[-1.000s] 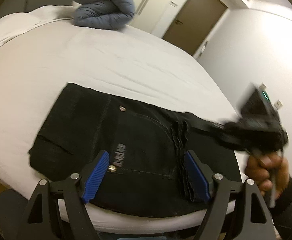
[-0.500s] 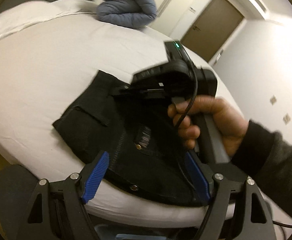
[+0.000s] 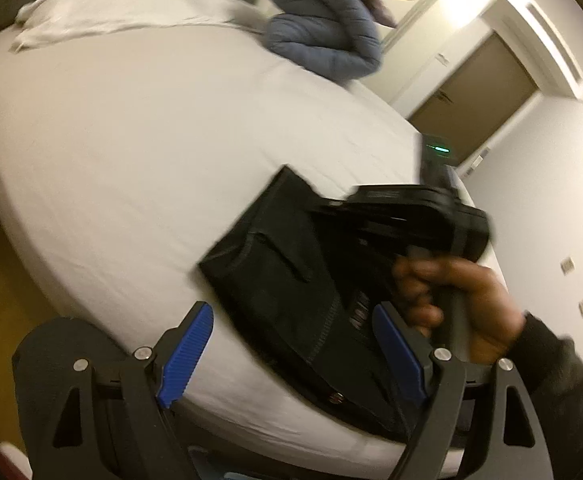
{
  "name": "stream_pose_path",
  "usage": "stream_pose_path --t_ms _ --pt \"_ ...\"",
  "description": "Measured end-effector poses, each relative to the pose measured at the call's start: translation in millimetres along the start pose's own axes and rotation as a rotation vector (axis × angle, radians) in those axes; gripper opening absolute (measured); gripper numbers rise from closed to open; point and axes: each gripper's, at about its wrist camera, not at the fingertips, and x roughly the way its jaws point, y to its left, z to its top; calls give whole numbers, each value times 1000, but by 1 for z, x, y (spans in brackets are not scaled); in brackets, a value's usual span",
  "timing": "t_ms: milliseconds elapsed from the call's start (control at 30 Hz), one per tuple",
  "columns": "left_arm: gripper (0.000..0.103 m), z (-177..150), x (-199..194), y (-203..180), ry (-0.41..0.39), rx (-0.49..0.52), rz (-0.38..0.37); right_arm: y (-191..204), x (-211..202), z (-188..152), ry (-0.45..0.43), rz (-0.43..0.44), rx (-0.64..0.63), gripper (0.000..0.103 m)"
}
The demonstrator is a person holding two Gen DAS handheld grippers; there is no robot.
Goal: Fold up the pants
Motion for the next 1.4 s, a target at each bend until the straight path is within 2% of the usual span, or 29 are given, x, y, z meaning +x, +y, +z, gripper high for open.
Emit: stream_pose_path --t_ms 33,100,167,233,267,300,367,433,467,533,567,633,733,833,933,1033,1100,1167,1267,1333,1367,1400 --pt "85 1 1 6 5 -28 7 4 -6 0 -1 17 14 6" --pt "87 1 4 18 15 -75 7 28 -8 -3 -20 70 16 10" --pt "89 1 7 30 39 -127 5 37 -25 -12 -44 147 -4 24" --pt "89 2 13 38 58 -175 -11 38 -32 -23 -51 179 2 47" --pt "89 2 13 41 66 -190 -20 31 -34 -30 -54 212 30 49" --pt "89 3 15 42 73 -204 -27 24 -35 -33 -52 221 49 49" --pt "89 5 17 41 72 -203 -43 0 -25 -36 -34 146 105 48" --pt "89 7 24 43 81 -204 -40 -19 -19 -34 -60 188 168 34" --pt "89 7 25 44 81 -214 -49 -25 -20 -32 -77 195 197 31" --pt "90 9 30 46 85 -227 -58 -34 -23 -29 -97 211 249 31" --pt "90 9 31 46 83 -231 -59 -35 -33 -28 -125 180 254 33" --pt "90 11 31 45 77 -238 -64 -33 -48 -29 -157 178 241 36" --pt "90 11 33 43 79 -243 -71 -34 -84 -43 -170 315 242 36" --pt "88 10 35 43 81 -263 -86 -34 -113 -67 -156 378 238 38" --pt "76 9 39 40 95 -281 -120 -46 -142 -98 -176 399 275 39" --pt "69 6 44 36 103 -292 -139 -63 -166 -128 -212 424 340 39" --pt "58 5 45 38 104 -313 -136 -79 -173 -147 -219 417 390 39" --pt "35 5 46 43 113 -344 -145 -94 -174 -160 -206 386 424 39" --pt "27 4 44 45 115 -344 -147 -103 -168 -169 -208 408 449 39" --pt "24 5 40 39 105 -320 -137 -105 -155 -168 -186 391 453 40" --pt "22 6 37 34 97 -300 -129 -104 -143 -167 -154 344 460 39" --pt "21 7 35 29 88 -276 -119 -104 -126 -166 -115 287 478 33"
